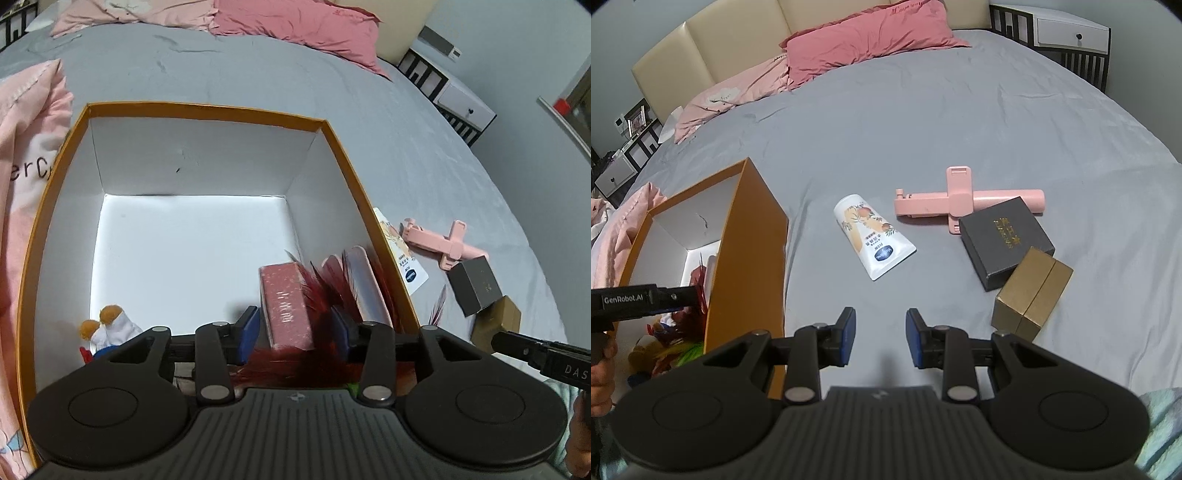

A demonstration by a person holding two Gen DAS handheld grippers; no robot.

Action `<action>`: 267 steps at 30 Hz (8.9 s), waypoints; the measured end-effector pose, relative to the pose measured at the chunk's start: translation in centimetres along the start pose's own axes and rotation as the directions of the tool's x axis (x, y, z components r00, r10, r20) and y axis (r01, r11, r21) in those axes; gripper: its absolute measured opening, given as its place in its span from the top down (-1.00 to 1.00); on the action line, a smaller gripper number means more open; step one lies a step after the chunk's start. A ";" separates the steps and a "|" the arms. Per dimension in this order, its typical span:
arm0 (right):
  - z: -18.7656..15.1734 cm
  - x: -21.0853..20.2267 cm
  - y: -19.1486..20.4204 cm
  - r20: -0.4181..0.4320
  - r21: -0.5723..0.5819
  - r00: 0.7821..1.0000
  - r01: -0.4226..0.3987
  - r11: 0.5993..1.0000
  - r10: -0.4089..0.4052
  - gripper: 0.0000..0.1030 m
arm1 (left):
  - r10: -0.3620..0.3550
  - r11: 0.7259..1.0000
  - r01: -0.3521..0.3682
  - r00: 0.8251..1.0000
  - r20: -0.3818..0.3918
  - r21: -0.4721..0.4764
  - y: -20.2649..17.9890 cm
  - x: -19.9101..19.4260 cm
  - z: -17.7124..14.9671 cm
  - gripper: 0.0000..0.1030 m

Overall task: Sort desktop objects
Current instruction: 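Set the card box upright in the box with the left tool, then move the left tool to the white lotion tube while the right tool grasps the black gift box, then grasp the white lotion tube with the left tool while the right tool lifts the black box, then carry the lotion tube and black gift box over the white box, then open the right tool to release the black box while the left tool lowers the tube, then lower the lotion tube into the box and open the left tool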

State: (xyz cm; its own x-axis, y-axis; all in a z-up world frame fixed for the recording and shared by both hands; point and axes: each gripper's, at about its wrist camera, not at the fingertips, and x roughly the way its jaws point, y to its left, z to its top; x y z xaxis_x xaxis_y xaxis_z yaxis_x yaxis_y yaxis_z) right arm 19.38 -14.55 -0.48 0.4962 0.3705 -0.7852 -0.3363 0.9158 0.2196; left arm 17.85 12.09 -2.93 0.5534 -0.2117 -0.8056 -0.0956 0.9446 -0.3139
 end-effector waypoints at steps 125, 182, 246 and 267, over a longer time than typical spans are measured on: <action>5.8 6.2 -13.9 0.021 0.115 0.992 -0.130 0.985 0.128 0.24 | 0.341 -0.236 -0.133 0.916 0.210 0.963 -20.8 17.5 -8.0 -0.18; 5.2 -3.7 -5.2 0.126 -0.008 0.939 -0.322 0.947 0.321 0.31 | -0.086 0.900 -0.079 0.932 0.353 0.428 -13.5 -7.5 2.9 0.76; 4.7 7.4 20.2 -0.253 -0.320 0.960 -0.204 0.925 0.124 0.49 | 0.079 0.994 -0.062 0.976 0.204 -0.088 6.2 -3.7 -1.6 0.76; 7.7 12.7 22.4 -0.268 -0.409 0.958 -0.205 0.889 0.097 0.48 | 0.067 0.997 -0.071 0.977 0.203 0.013 4.2 -3.3 -2.0 0.73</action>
State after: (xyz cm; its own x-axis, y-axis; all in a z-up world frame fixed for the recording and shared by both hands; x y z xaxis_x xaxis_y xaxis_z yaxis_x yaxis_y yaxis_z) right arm 24.30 11.83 -1.06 0.2282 0.4026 -0.8865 -0.7280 0.6751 0.1192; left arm 14.01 16.31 -2.60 0.7019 -0.0926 -0.7062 -0.1237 0.9606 -0.2490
